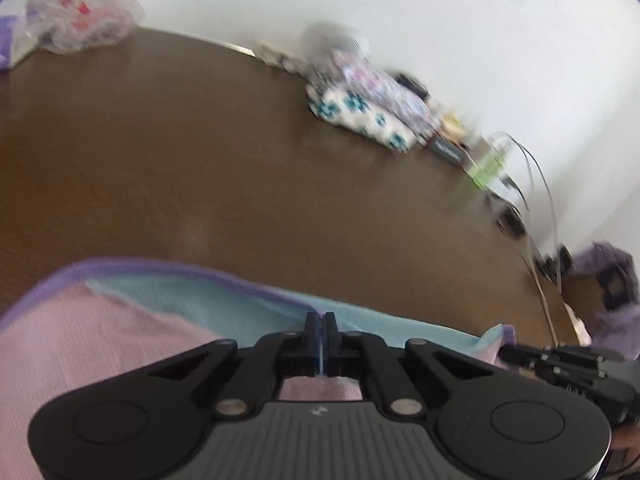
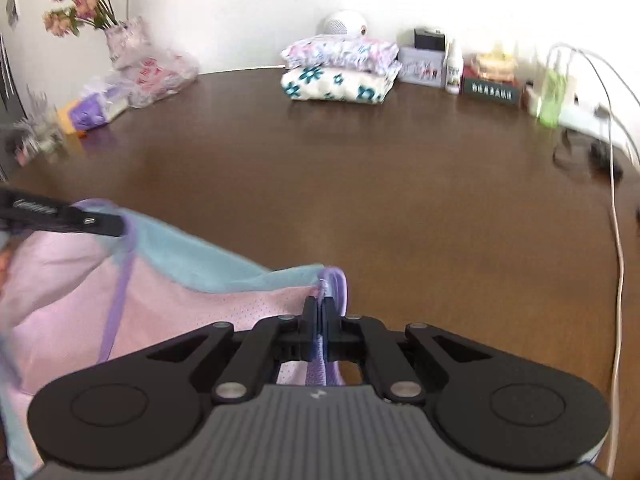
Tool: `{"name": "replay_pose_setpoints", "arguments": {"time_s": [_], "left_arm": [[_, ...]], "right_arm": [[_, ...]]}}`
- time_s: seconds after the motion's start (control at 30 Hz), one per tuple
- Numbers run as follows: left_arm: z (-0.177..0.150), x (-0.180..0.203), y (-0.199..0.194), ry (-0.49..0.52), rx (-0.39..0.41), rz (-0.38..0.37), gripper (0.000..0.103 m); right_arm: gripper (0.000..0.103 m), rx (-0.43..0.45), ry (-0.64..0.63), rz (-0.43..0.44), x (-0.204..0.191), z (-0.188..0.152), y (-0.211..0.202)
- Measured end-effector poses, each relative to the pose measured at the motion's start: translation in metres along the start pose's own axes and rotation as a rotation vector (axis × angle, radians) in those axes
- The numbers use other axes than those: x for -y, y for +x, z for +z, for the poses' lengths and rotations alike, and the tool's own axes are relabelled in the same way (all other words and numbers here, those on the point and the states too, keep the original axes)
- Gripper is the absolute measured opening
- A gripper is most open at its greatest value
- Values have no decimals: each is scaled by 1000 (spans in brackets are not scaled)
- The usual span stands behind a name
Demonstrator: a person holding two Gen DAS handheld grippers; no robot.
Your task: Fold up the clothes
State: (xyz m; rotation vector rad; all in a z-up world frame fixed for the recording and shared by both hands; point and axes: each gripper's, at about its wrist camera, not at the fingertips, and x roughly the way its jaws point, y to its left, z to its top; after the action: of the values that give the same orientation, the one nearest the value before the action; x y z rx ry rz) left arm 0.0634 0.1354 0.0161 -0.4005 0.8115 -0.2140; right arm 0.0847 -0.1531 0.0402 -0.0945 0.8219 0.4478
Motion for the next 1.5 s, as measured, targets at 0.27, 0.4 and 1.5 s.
{"name": "replay_pose_setpoints", "arguments": {"time_s": [0.27,0.4,1.5], "left_arm": [[-31,7,-64,179,-115,-274,49],[-78,19,-89,345,-190,-297,47],[-102,24,-87,505,-188,-357,2]], "right_arm": [[47,58,-102,28,13,16,-45],[47,42,-96,160,15,-45,-104],[17,158,-136,94,-64,-169,-128]]}}
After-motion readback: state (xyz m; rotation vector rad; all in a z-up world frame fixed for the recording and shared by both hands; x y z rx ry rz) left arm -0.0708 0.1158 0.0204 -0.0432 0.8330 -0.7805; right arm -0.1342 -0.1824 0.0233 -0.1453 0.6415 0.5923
